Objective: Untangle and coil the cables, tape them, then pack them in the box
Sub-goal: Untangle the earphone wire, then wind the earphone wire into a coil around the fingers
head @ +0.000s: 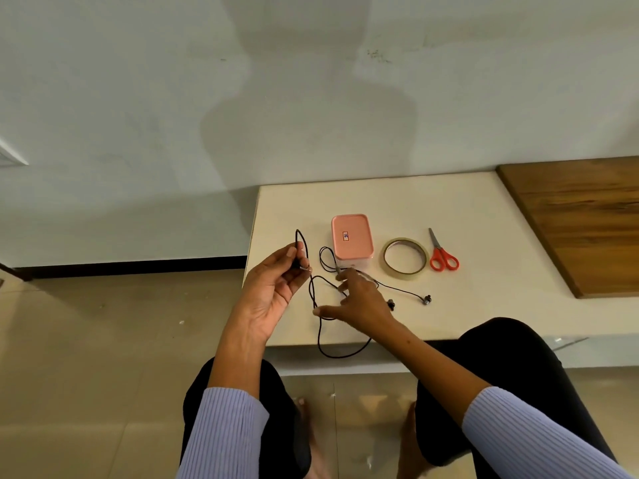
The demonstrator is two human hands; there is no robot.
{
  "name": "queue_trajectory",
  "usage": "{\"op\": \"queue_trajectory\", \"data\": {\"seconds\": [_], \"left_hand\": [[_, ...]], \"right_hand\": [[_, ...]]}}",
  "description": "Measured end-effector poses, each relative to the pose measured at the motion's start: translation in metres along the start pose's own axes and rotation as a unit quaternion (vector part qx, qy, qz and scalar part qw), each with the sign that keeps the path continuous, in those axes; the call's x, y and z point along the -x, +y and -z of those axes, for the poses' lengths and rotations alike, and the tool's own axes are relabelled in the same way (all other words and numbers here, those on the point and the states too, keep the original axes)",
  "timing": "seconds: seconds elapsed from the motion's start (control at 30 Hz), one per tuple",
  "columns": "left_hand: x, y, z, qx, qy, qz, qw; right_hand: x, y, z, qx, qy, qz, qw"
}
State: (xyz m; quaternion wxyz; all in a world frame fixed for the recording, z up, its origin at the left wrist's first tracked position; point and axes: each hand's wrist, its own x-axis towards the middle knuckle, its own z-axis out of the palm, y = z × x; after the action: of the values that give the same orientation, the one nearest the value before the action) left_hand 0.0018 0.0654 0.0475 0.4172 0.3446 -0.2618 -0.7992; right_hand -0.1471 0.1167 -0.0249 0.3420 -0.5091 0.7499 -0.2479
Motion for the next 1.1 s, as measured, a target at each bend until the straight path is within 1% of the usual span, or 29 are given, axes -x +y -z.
{"op": "queue_trajectory", "data": {"seconds": [0.13,0.27,0.3,0.33,0.37,0.4,0.43,0.5,0.53,0.57,0.63,0.67,0.73,0.77,0.8,0.87,0.93,1.0,1.1], "left_hand": [[0.002,0.000,-0.003,0.025,-0.004,0.000,1.000],[0.004,0.002,-0.003,0.032,0.006,-0.007,0.999],[0.004,0.001,-0.002,0.018,0.017,-0.011,1.000],[0.003,0.000,0.000,-0.017,0.036,-0.022,0.999],[0.003,-0.002,0.002,-0.079,0.061,-0.041,0.994],[0.002,-0.005,0.005,-0.164,0.090,-0.070,0.980],[0.001,-0.009,0.007,-0.259,0.119,-0.110,0.952],[-0.001,-0.018,0.008,-0.428,0.146,-0.208,0.867],[-0.002,-0.022,0.007,-0.484,0.146,-0.249,0.826],[-0.003,-0.024,0.005,-0.521,0.141,-0.279,0.794],[-0.006,-0.028,0.002,-0.567,0.111,-0.313,0.754],[-0.008,-0.030,0.002,-0.593,0.088,-0.314,0.736],[-0.011,-0.033,0.001,-0.639,0.049,-0.280,0.715],[-0.013,-0.034,0.001,-0.648,0.035,-0.255,0.716],[-0.014,-0.034,0.000,-0.645,0.026,-0.233,0.727],[-0.015,-0.032,0.002,-0.616,0.015,-0.201,0.762],[-0.013,-0.030,0.002,-0.596,-0.002,-0.179,0.783],[-0.010,-0.031,0.001,-0.589,-0.013,-0.158,0.792],[-0.010,-0.032,0.000,-0.582,-0.001,-0.155,0.798]], "right_hand": [[0.001,0.002,-0.009,0.101,-0.009,0.026,0.994],[-0.001,0.003,-0.008,0.150,0.014,0.055,0.987],[-0.002,0.002,-0.005,0.149,0.025,0.060,0.987],[-0.004,0.001,0.000,0.137,0.037,0.061,0.988],[-0.005,0.000,0.005,0.120,0.046,0.060,0.990],[-0.005,-0.001,0.010,0.107,0.054,0.061,0.991],[-0.006,-0.003,0.015,0.106,0.057,0.067,0.991],[-0.007,-0.005,0.023,0.131,0.051,0.093,0.986],[-0.007,-0.005,0.025,0.144,0.045,0.113,0.982],[-0.006,-0.006,0.026,0.155,0.036,0.135,0.978],[-0.006,-0.007,0.029,0.166,0.013,0.178,0.970],[-0.006,-0.007,0.031,0.161,0.012,0.201,0.966],[-0.006,-0.007,0.036,0.128,0.033,0.239,0.962],[-0.006,-0.006,0.039,0.111,0.046,0.248,0.961],[-0.007,-0.005,0.041,0.095,0.057,0.250,0.962],[-0.007,-0.003,0.044,0.050,0.077,0.236,0.968],[-0.007,-0.002,0.046,0.014,0.089,0.221,0.971],[-0.008,-0.002,0.047,0.009,0.091,0.222,0.971],[-0.009,-0.001,0.048,0.016,0.113,0.233,0.966]]}}
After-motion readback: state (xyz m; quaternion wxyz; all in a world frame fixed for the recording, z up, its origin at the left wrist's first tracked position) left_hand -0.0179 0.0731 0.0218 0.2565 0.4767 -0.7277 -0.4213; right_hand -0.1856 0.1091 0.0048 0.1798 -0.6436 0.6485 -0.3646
